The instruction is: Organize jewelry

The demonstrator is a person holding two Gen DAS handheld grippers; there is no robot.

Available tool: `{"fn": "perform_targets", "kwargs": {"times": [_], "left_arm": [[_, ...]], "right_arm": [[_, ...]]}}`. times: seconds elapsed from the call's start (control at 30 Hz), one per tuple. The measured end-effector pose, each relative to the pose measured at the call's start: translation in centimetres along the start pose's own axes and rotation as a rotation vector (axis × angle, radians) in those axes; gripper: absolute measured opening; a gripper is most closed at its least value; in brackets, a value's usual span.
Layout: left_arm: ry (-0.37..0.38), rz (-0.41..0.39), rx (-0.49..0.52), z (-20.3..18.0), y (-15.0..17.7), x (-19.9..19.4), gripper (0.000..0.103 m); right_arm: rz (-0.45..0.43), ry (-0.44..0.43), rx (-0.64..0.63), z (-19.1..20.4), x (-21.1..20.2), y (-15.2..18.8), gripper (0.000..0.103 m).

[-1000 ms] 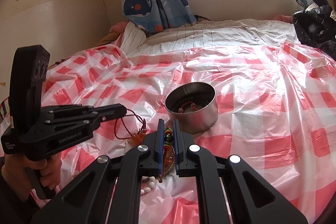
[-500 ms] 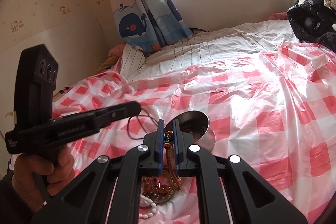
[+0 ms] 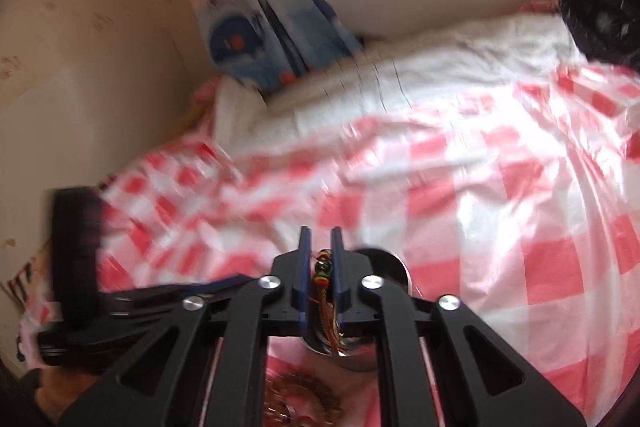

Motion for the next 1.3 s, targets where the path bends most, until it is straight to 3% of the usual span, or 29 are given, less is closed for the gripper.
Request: {"fn": "perform_targets", "kwargs": {"times": [0.2,0.3,0.47,0.53,0.67,0.7,0.73,0.77,1.13,1.3], "left_arm": [[0.002,-0.001,0.014,0.2,3.8,-1.9,0.031],[-0.004,0.010,0.004,0.4,4.5,-1.8,0.033],[-0.018,-0.050,0.027,-1.0,1.4,-1.5,0.037],[-0.020,-0.063,0.072,-2.4,-0.3,-0.5,0.039],[-0.094,-0.047,0.142,-4.4,-3.0,2.6,0.039],[-0.113,-0.034,0.151,-4.6,-3.5,3.4,0.029],[-0.116,-0.013,0.158,-4.8,-3.9,4.0,0.005],[-0.120,0.000,0.161,-5.0,-4.1,4.3,0.002],[0.033,-0.086,0.180,-9.2,-6.2,-3.5,0.002],[0.027,-0.060,0.153,-9.2,-6.0,-2.1,0.002]], "right_arm": [[-0.002,0.037,0.026,-1.3,-2.2,2.0,0.038],[-0.004,0.037,0.015,-0.9,-3.8,3.5,0.047],[0.032,0.020,0.043,-1.3,-4.7,6.2,0.056],[0.024,0.007,0.060,-1.5,-4.8,6.0,0.056],[0.008,-0.004,0.080,-2.0,-5.0,5.4,0.056],[0.008,-0.008,0.089,-2.2,-5.0,5.4,0.056],[0.005,-0.014,0.098,-2.5,-5.2,5.3,0.056],[-0.001,-0.019,0.105,-2.6,-5.4,5.2,0.056],[-0.043,-0.048,0.139,-3.3,-6.8,4.6,0.056],[-0.040,-0.047,0.146,-3.6,-6.7,4.8,0.056]]}}
Point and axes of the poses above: each gripper's, at about its wrist camera, not at the fingertips, and x roughly the way its jaws point, z to its left, y to its underside, the point moved 4 cm from there along x, roughly the way its jaws point, and after that the axes turned 9 degrees about z, right-handed, at the moved point
